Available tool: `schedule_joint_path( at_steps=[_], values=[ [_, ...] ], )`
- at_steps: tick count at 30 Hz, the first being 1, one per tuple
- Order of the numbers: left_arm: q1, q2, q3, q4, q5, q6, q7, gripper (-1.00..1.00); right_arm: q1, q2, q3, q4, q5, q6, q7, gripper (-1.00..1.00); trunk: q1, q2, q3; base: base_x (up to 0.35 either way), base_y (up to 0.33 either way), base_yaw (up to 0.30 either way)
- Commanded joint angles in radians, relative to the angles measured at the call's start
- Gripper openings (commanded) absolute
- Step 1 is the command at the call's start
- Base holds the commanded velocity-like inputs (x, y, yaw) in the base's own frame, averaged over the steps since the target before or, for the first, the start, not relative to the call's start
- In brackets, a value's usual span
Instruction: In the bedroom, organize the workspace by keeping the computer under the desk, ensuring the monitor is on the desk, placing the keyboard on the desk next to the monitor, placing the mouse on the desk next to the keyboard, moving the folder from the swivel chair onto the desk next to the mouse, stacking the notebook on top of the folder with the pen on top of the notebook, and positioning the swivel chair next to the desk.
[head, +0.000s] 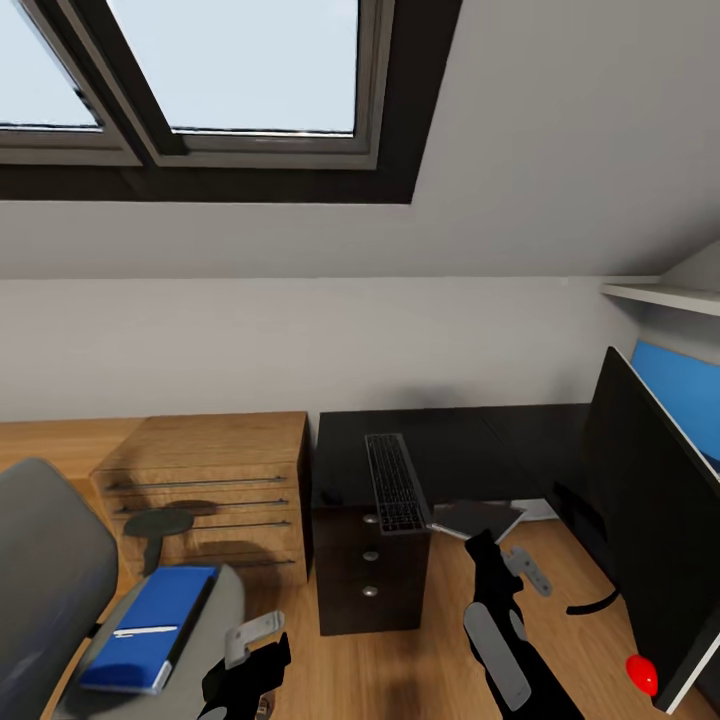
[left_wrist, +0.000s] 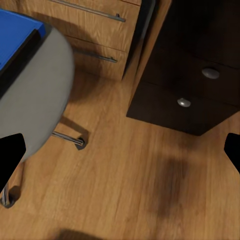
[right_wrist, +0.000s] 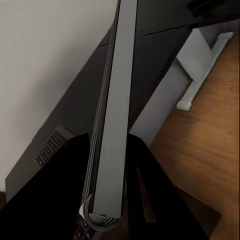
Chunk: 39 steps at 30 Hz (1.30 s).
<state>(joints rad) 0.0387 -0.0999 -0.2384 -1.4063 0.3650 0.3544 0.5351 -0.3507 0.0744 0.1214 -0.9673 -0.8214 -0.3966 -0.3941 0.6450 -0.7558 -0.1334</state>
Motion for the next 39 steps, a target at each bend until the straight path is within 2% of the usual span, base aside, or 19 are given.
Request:
schedule_joint_path(
  at_steps=[1, 5, 29, 39],
  values=[
    [0.000, 0.000, -0.001, -0.002, 0.008, 0.002, 0.007, 1.00, -0.001, -0.004, 0.004, -0.001, -0.009, -0.005, -0.002, -1.00, 0.001, -0.001, -0.001, 0.111, 0.000, 0.000],
    [0.000, 0.000, -0.002, -0.002, 0.008, 0.003, 0.006, 1.00, -0.001, -0.014, 0.004, -0.002, -0.010, -0.004, -0.002, -1.00, 0.001, -0.001, -0.001, 0.033, 0.000, 0.000],
    [0.000, 0.000, -0.002, 0.000, 0.009, 0.003, 0.006, 1.00, -0.001, -0.016, 0.005, -0.002, -0.007, -0.005, -0.002, -1.00, 0.001, -0.001, -0.001, 0.054, 0.000, 0.000],
    [0.000, 0.000, -0.002, 0.000, 0.008, 0.003, 0.007, 1.00, -0.001, -0.022, 0.004, 0.001, -0.005, -0.005, 0.000, -1.00, 0.001, -0.001, -0.001, 0.240, 0.000, 0.000]
  ],
)
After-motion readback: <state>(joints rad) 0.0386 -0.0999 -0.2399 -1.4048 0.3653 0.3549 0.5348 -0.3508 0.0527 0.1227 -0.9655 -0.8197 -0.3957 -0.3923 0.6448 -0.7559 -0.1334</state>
